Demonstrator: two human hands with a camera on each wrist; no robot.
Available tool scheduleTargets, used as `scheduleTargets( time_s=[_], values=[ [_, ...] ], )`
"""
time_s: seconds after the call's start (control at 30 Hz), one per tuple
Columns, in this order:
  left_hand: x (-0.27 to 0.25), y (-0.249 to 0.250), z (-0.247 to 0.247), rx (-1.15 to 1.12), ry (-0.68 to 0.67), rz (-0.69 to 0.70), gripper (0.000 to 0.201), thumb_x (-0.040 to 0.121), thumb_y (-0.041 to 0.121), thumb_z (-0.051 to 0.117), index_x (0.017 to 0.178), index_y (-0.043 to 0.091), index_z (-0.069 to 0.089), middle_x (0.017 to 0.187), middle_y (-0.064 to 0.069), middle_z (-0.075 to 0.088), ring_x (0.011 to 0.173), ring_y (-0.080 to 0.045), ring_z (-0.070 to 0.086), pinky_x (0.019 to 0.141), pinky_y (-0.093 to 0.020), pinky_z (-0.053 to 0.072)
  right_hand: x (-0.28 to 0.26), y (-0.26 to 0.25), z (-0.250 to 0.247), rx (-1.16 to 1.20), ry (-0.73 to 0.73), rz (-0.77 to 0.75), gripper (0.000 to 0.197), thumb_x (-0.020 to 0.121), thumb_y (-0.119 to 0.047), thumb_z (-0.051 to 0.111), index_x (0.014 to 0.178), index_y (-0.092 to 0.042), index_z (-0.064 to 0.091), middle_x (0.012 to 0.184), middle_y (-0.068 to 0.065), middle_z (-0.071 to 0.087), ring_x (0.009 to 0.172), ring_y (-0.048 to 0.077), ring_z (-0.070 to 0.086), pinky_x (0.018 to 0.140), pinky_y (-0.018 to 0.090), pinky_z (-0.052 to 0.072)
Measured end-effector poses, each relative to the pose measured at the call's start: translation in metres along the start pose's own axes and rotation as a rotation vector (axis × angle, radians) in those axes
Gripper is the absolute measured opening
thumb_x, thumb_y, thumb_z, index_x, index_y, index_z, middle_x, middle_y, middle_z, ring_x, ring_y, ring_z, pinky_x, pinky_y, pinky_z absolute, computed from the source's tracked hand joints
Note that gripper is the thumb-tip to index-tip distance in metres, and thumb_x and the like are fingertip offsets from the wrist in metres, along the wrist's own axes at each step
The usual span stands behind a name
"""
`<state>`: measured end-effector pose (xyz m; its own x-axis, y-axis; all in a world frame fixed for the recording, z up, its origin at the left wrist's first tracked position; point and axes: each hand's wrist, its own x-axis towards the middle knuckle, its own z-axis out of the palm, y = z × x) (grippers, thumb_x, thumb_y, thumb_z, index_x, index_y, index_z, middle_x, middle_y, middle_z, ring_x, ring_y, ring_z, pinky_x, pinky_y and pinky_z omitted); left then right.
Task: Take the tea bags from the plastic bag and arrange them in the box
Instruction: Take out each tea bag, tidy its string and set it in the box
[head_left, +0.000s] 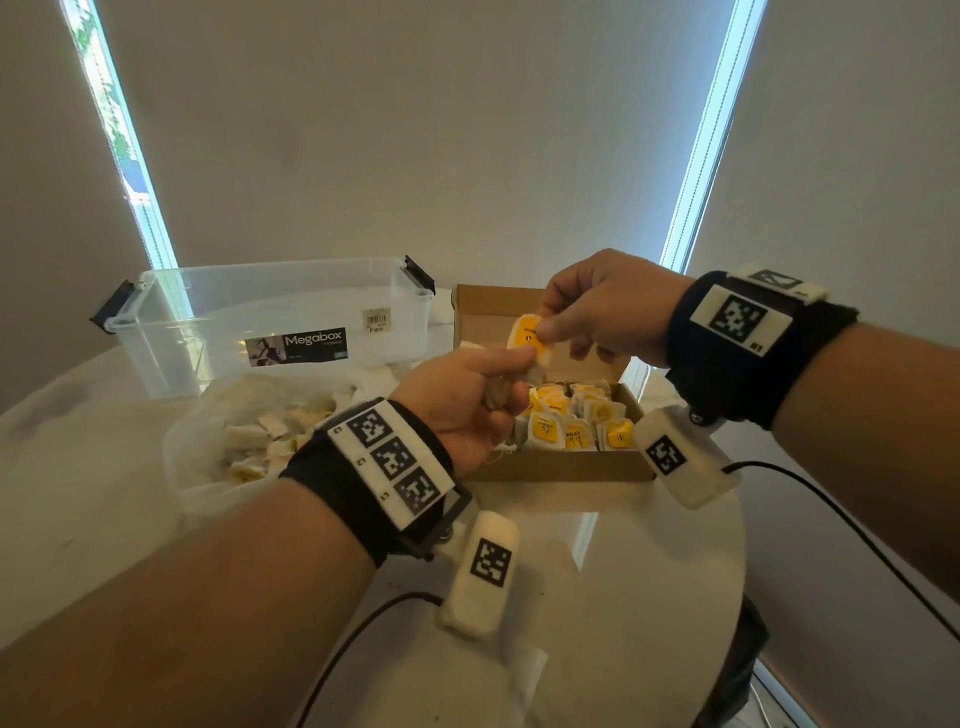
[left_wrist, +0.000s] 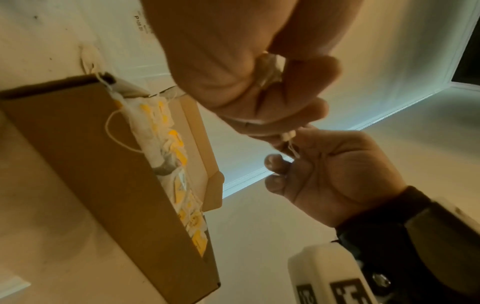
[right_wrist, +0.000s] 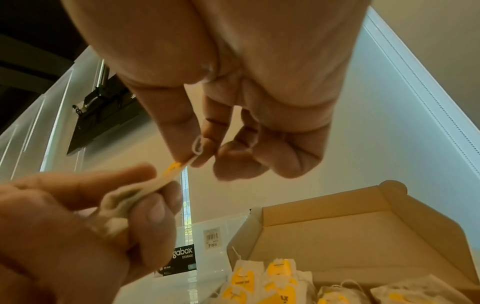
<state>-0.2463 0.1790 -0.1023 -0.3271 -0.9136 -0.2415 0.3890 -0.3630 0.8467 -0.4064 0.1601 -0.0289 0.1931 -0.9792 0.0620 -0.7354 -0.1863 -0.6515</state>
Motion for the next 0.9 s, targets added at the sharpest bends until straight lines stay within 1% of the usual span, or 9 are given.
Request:
scheduleTargets(
  time_s=[0.13,0.27,0.33,0.43,0.53,0.6,0.7,0.83,0.9],
  values=[
    [0.000,0.000,-0.002,0.029,0.037,-0.038,0.021,0.099,0.029,0.057,0.107,0.010,0.060,0.077,-0.003,0.061,0.043,-0.003,0.049,0.030,-0.013,0.032,0.009,0.005,-0.005,0.069,0.029,-0.008,0.006,0.094,-0.017,0.069,0.096,-0.011,0.069,0.072,-0.002,0.075,0.060,0.010,0.071,0.064,0.026,0.052],
    [0.001,-0.004,-0.013,0.247,0.078,-0.103,0.016,0.102,0.022,0.052,0.101,0.008,0.060,0.064,0.000,0.056,0.039,-0.003,0.039,0.029,-0.014,0.027,0.031,0.017,-0.013,-0.089,0.065,0.020,0.008,0.092,-0.021,0.072,0.096,-0.015,0.069,0.075,-0.003,0.077,0.058,0.008,0.072,0.063,0.022,0.053],
    [0.002,-0.006,-0.018,0.395,0.088,-0.132,0.014,0.100,0.019,0.054,0.101,0.008,0.062,0.061,0.000,0.057,0.039,-0.004,0.038,0.029,-0.015,0.026,0.045,0.026,-0.013,-0.203,0.023,0.059,0.007,0.092,-0.019,0.072,0.095,-0.014,0.069,0.074,-0.004,0.077,0.055,0.006,0.070,0.060,0.020,0.052],
    [0.002,-0.007,-0.026,0.541,0.127,-0.131,0.009,0.096,0.016,0.062,0.099,0.008,0.067,0.063,-0.002,0.060,0.040,-0.006,0.040,0.031,-0.016,0.027,0.064,0.041,-0.007,-0.316,-0.073,0.143,0.006,0.091,-0.015,0.073,0.095,-0.012,0.071,0.072,-0.003,0.076,0.055,0.007,0.070,0.059,0.022,0.054],
    [0.006,-0.013,-0.035,0.572,0.172,-0.110,0.010,0.094,0.015,0.064,0.096,0.007,0.068,0.062,-0.004,0.062,0.041,-0.009,0.041,0.033,-0.018,0.027,0.077,0.051,0.000,-0.376,-0.241,0.261,0.004,0.089,-0.013,0.074,0.093,-0.015,0.072,0.072,-0.002,0.076,0.055,0.009,0.067,0.049,0.021,0.048],
    [0.009,-0.016,-0.038,0.570,0.197,-0.103,0.010,0.093,0.016,0.064,0.089,0.007,0.068,0.063,-0.005,0.062,0.041,-0.011,0.041,0.034,-0.019,0.027,0.084,0.054,0.005,-0.415,-0.288,0.310,0.005,0.088,-0.013,0.075,0.091,-0.016,0.072,0.070,-0.003,0.075,0.053,0.008,0.066,0.042,0.018,0.046],
    [0.012,-0.016,-0.038,0.549,0.204,-0.125,0.010,0.094,0.014,0.062,0.090,0.006,0.065,0.060,-0.005,0.062,0.038,-0.010,0.040,0.034,-0.018,0.028,0.097,0.056,0.014,-0.475,-0.254,0.317,0.004,0.087,-0.016,0.077,0.089,-0.018,0.074,0.069,-0.004,0.075,0.051,0.006,0.067,0.044,0.019,0.049],
    [0.013,-0.015,-0.038,0.561,0.194,-0.144,0.012,0.097,0.013,0.060,0.097,0.002,0.065,0.057,-0.004,0.062,0.034,-0.008,0.040,0.033,-0.016,0.029,0.108,0.056,0.024,-0.516,-0.160,0.308,0.004,0.087,-0.018,0.078,0.088,-0.015,0.076,0.076,-0.002,0.076,0.062,0.007,0.068,0.044,0.018,0.049],
    [0.014,-0.016,-0.040,0.565,0.197,-0.139,0.012,0.097,0.013,0.060,0.096,0.002,0.065,0.056,-0.004,0.062,0.033,-0.008,0.040,0.033,-0.015,0.028,0.109,0.054,0.025,-0.525,-0.161,0.332,0.006,0.085,-0.019,0.079,0.087,-0.014,0.077,0.075,-0.001,0.077,0.063,0.008,0.069,0.046,0.020,0.052]
  ],
)
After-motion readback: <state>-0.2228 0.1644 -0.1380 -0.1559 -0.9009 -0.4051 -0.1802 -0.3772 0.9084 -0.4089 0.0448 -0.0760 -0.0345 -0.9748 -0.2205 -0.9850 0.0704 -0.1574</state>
